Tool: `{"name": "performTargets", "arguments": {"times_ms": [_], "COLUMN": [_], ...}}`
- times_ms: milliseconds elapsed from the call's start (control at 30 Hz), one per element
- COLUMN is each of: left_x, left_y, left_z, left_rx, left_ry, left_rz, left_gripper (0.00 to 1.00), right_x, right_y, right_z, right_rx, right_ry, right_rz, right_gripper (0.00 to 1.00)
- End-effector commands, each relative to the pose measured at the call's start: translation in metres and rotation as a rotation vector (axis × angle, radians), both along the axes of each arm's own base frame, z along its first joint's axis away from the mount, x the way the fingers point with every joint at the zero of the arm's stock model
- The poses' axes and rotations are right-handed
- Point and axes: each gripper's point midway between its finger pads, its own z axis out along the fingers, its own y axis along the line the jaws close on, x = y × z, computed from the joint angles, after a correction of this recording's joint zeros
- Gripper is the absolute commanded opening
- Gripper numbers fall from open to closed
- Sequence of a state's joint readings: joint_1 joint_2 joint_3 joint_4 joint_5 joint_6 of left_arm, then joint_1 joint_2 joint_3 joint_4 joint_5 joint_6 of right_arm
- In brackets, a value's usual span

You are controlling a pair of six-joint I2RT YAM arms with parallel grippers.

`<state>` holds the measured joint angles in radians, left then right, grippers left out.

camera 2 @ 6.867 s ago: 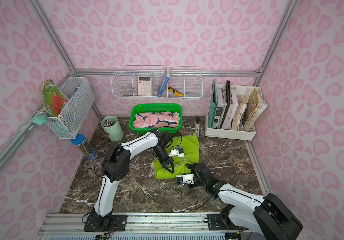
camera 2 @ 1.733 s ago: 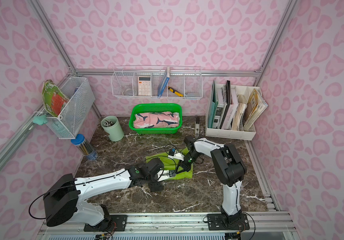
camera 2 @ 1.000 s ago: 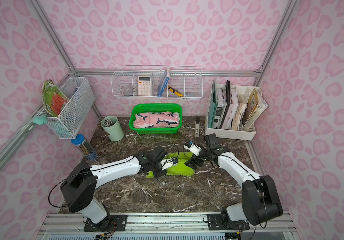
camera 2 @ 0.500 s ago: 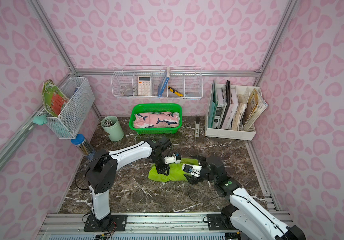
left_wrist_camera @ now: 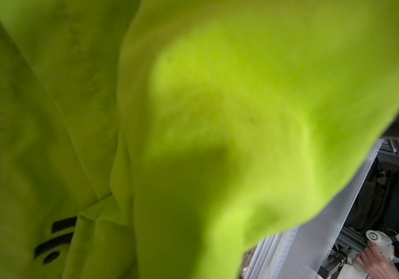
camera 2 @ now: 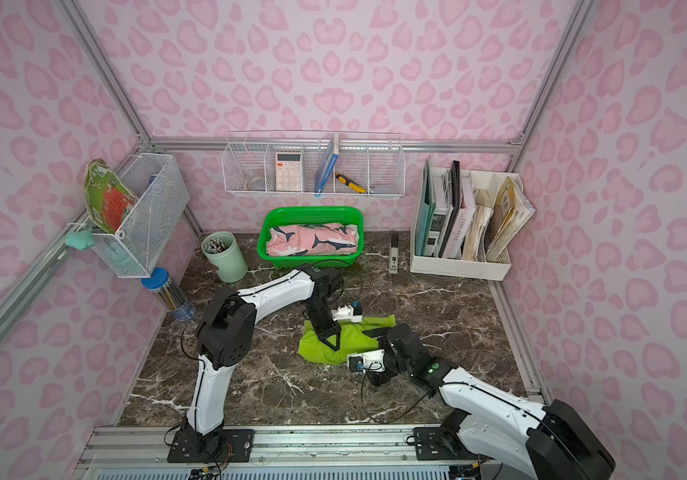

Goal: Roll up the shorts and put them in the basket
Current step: Roll the shorts at the center of the board.

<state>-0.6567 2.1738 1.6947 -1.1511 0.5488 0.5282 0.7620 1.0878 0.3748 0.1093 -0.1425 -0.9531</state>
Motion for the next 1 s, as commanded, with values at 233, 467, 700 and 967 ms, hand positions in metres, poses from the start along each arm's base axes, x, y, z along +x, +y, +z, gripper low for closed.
{"name": "performTargets", "arguments": {"times_ms": [233, 467, 700, 967], "left_x": [0.011, 0.042, 0.054, 0.024], "left_y": [0.003, 0.012, 0.045, 0.063], "left_z": [0.005, 0.017, 0.081, 0.104], "left_rx": [-0.017, -0.070, -0.217, -0.213], "left_ry": [-0.041, -0.269, -0.508, -0.703], "left_rz": [-0.001, 0.127, 0.335, 0.219], "left_gripper": [0.00, 0.64, 0.99, 0.99], "right_x": [0.027, 0.019, 0.010, 0.002], "right_y": [-0.001, -0.014, -0.013, -0.011], "right_z": [-0.023, -0.031, -0.035, -0.036], "right_rx": [-0.091, -0.085, -0.079, -0.075], "right_ry": [0.082, 0.267, 0.402, 0.567], "right_rz": [-0.018, -0.029, -0.011, -0.004], "right_gripper": [0.00, 0.00, 0.00, 0.00]}}
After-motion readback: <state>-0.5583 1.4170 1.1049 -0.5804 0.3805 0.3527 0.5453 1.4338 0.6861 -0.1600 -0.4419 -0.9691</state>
